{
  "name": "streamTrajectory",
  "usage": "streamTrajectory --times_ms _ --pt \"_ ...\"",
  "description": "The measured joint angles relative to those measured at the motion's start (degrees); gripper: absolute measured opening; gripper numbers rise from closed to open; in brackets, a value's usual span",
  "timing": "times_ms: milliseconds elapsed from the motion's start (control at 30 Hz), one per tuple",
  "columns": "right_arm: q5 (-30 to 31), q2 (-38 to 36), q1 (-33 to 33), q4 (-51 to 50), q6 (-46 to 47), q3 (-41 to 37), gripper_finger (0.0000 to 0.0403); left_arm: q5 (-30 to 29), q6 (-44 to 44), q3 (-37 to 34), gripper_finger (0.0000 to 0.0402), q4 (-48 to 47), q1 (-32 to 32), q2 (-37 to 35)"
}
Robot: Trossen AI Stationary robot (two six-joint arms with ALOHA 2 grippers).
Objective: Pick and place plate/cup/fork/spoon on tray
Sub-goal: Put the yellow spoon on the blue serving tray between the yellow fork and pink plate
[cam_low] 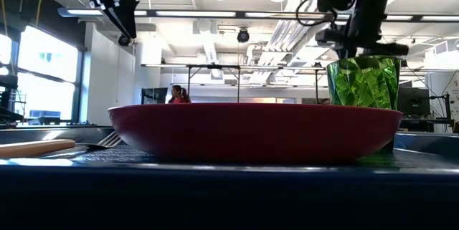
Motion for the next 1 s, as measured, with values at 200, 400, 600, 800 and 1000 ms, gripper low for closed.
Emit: streamTrajectory --times_ms 200,400,600,800,1000 --pt "-2.29 4.72 -3.41 2.99 -2.85 0.0 0.0135 0.11 1.91 0.0 0.0106 0.05 3.05 0.0" --pt "-5.28 10.5 -6.76 2.9 -3.14 0.0 0.0146 0.14 1.96 -0.02 0.0106 0.05 5.3 0.0" --pt "-6.33 16.48 -8.45 2.87 -4.62 0.0 0.0146 0.13 1.93 -0.02 0.0106 0.07 7.0 0.0" --pt "-6.57 22.46 -9.83 2.97 -6.13 0.0 0.0146 0.16 1.93 -0.02 0.0106 0.42 8.56 0.0" --pt "-8.3 26.46 -11.5 5.5 -8.55 0.0 0.0144 0.16 1.93 -0.02 0.0106 0.44 10.24 0.0"
